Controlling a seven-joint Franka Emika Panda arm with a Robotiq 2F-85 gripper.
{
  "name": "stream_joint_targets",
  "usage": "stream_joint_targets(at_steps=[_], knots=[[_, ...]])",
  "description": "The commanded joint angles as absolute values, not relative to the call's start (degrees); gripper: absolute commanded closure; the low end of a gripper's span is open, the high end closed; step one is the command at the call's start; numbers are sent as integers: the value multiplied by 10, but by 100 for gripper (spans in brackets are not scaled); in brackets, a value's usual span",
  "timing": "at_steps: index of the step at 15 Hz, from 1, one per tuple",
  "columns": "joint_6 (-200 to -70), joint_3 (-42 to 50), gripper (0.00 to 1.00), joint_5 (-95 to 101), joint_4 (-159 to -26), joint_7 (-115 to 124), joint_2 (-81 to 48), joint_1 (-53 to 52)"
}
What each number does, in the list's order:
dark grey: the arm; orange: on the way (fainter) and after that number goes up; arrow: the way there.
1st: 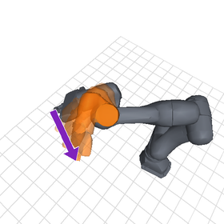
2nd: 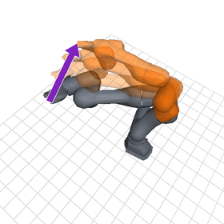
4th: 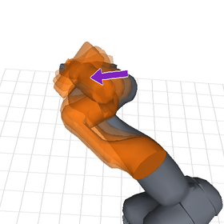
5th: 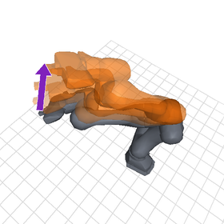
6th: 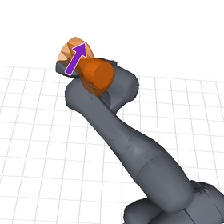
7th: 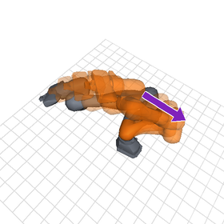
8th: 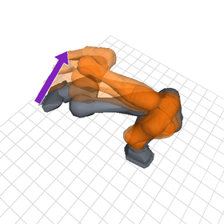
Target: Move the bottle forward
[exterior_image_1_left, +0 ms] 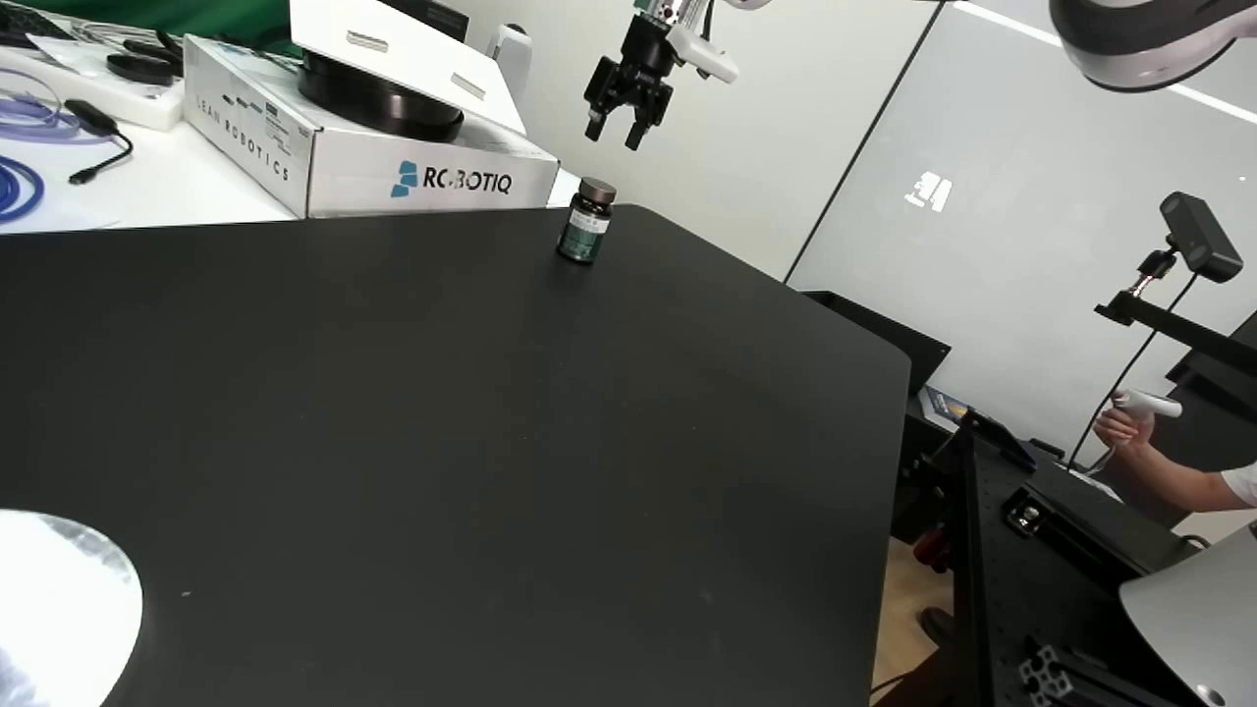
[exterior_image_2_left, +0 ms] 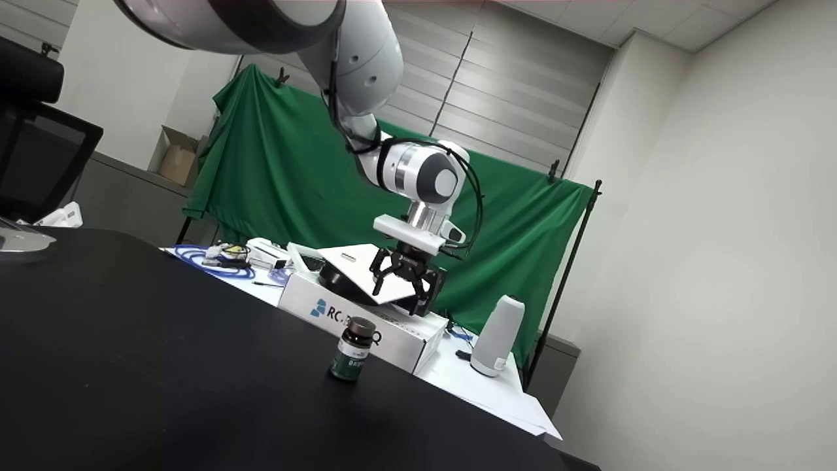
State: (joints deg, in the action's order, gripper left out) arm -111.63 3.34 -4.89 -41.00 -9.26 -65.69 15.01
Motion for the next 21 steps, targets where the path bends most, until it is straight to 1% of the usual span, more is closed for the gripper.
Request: stream_joint_targets(at_steps=[1, 3, 9, 10, 11, 21], knots=[[-1078, 22, 0, -46, -329, -88, -702, 158], [-1067, 20, 0, -45, -312, -91, -712, 158], [-1052, 21, 0, -52, -318, -94, -706, 149], [-1052, 27, 0, -47, -319, -76, -706, 143], [-1070, 26, 0, -48, -355, -91, -689, 146], [-1072, 27, 0, -45, -362, -94, -691, 140]])
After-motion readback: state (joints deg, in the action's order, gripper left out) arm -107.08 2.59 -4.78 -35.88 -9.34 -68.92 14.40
